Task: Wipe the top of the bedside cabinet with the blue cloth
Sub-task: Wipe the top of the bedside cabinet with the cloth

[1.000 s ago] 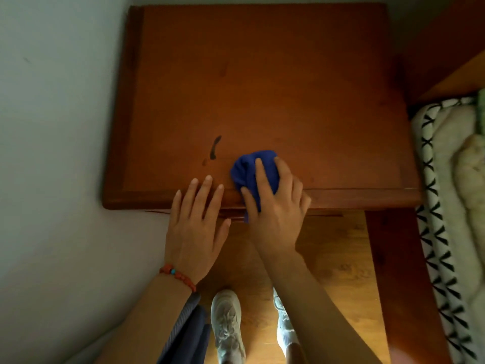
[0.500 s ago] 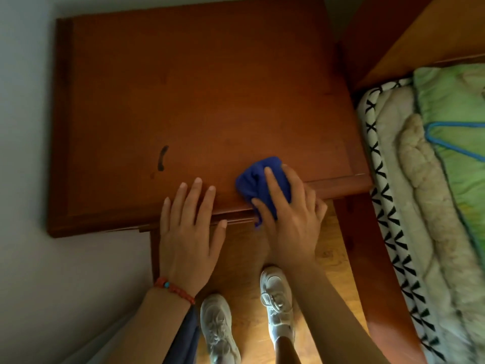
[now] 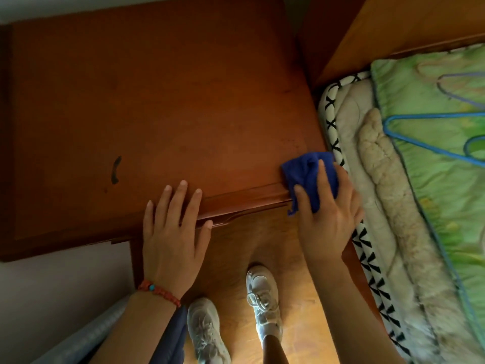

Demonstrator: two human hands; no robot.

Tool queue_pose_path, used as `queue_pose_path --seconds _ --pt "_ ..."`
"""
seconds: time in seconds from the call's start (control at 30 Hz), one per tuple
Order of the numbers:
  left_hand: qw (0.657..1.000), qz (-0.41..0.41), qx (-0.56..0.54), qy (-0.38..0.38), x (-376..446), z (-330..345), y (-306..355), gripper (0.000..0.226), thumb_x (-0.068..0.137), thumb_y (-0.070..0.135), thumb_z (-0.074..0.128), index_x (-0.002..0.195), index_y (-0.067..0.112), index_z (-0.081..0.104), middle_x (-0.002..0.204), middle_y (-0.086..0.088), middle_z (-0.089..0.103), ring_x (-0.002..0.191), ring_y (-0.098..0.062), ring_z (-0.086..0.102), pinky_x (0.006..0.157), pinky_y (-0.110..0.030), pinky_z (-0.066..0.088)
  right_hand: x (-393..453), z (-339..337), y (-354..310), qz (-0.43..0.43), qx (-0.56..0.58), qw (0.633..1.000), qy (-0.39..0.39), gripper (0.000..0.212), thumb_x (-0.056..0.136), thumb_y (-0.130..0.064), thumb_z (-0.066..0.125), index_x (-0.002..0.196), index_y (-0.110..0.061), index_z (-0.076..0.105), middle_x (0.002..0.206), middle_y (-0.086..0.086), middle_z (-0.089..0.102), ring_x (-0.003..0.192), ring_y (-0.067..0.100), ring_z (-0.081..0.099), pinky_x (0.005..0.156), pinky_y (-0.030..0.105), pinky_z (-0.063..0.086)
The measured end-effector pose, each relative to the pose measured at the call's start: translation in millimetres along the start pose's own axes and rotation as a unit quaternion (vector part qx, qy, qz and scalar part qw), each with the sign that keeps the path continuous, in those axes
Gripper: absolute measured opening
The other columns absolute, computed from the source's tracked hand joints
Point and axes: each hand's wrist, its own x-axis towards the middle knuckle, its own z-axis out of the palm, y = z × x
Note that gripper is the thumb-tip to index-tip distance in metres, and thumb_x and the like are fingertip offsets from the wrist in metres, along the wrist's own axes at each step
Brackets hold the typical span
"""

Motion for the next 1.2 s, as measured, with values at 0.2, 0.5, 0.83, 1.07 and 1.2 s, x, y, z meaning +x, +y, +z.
queue_pose_path --seconds 0.2,0.5,0.83,1.07,1.2 --pt "0.999 0.018 -0.026 0.024 18.6 -0.3 22.8 0.053 0.094 0.042 0.029 0.133 0.010 0.043 0.140 -0.018 0.040 0.130 -0.035 0.030 0.105 -0.051 0.020 20.0 6.0 -1.3 -0.045 -0.047 0.998 0.007 0.044 0.089 -0.041 0.050 0.126 -0.017 0.053 0.131 0.014 0.053 0.113 0.028 0.041 0.088 0.042 0.034" --pt "0.999 0.029 0.008 -0.015 33.1 12.9 26.1 0.051 0.093 0.042 0.028 0.137 0.018 0.033 0.142 -0.016 0.037 0.131 -0.035 0.028 0.105 -0.053 0.020 64.5 17.2 -3.7 -0.081 -0.056 0.995 -0.017 0.043 0.091 -0.040 0.048 0.128 -0.018 0.052 0.134 0.011 0.052 0.114 0.028 0.046 0.089 0.042 0.039" --pt "1.000 0.002 -0.005 -0.026 31.5 5.6 25.4 0.051 0.094 0.045 0.024 0.137 0.019 0.034 0.143 -0.014 0.037 0.131 -0.032 0.026 0.107 -0.049 0.015 95.5 29.9 -19.1 -0.056 -0.044 0.997 -0.032 0.045 0.090 -0.039 0.051 0.129 -0.016 0.051 0.133 0.016 0.050 0.113 0.033 0.046 0.087 0.044 0.040" --pt "0.995 -0.102 0.001 0.008 20.1 -3.5 -13.2 0.057 0.095 0.049 0.017 0.132 0.013 0.042 0.138 -0.021 0.041 0.127 -0.038 0.030 0.101 -0.056 0.022 33.7 41.5 -93.5 -0.167 0.009 0.981 -0.099 0.045 0.087 -0.040 0.048 0.127 -0.020 0.053 0.129 0.014 0.054 0.109 0.027 0.040 0.080 0.042 0.047" --pt "0.995 -0.096 -0.001 0.011 17.9 -2.3 -18.9 0.056 0.095 0.048 0.017 0.133 0.014 0.041 0.138 -0.020 0.041 0.127 -0.038 0.031 0.101 -0.055 0.021 51.6 30.0 -55.4 -0.195 0.012 0.974 -0.111 0.047 0.087 -0.044 0.045 0.127 -0.021 0.052 0.129 0.015 0.053 0.107 0.025 0.039 0.078 0.040 0.043"
